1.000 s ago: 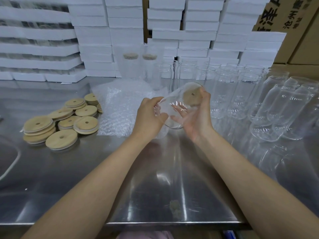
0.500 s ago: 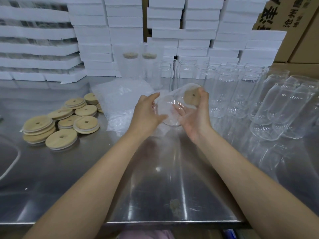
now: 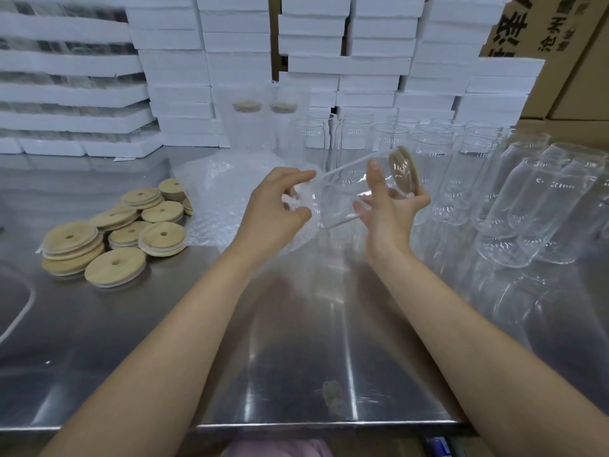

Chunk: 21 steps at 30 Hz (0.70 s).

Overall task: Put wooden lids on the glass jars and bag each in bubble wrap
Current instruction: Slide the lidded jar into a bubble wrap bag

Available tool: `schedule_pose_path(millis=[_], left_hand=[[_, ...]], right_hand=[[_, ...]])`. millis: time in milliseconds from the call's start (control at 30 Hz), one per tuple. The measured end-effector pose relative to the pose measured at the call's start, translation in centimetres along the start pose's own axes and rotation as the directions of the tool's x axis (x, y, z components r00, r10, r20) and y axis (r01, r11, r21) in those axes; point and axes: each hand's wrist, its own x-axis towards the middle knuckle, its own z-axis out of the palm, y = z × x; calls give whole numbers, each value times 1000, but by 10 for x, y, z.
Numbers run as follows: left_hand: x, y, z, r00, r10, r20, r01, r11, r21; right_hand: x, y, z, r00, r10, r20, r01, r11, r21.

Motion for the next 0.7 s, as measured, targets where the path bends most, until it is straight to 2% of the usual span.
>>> schedule_pose_path(millis=[100, 167, 233, 333, 500, 700], left_hand=[[-3, 3, 4, 992, 126, -22, -125, 991, 44], [-4, 3, 5, 981, 190, -28, -188, 980, 60], [-5, 3, 7, 982, 184, -35, -182, 983, 33], [-7, 5, 13, 997, 55, -45, -58, 996, -72], [-2, 5, 15, 981, -170, -88, 150, 968, -203], [5, -7, 7, 894, -422, -151, 321, 839, -439]], right_hand=[[-1, 4, 1, 998, -37, -41, 34, 998, -57], [-2, 5, 1, 997, -21, -74, 20, 1000, -15], [-2, 3, 1, 993, 34, -109, -28, 998, 58], [-2, 3, 2, 985, 117, -130, -90, 977, 196], [-6, 3, 2, 964, 242, -107, -199, 931, 307], [-5, -9, -1, 916, 396, 58, -363, 762, 536]])
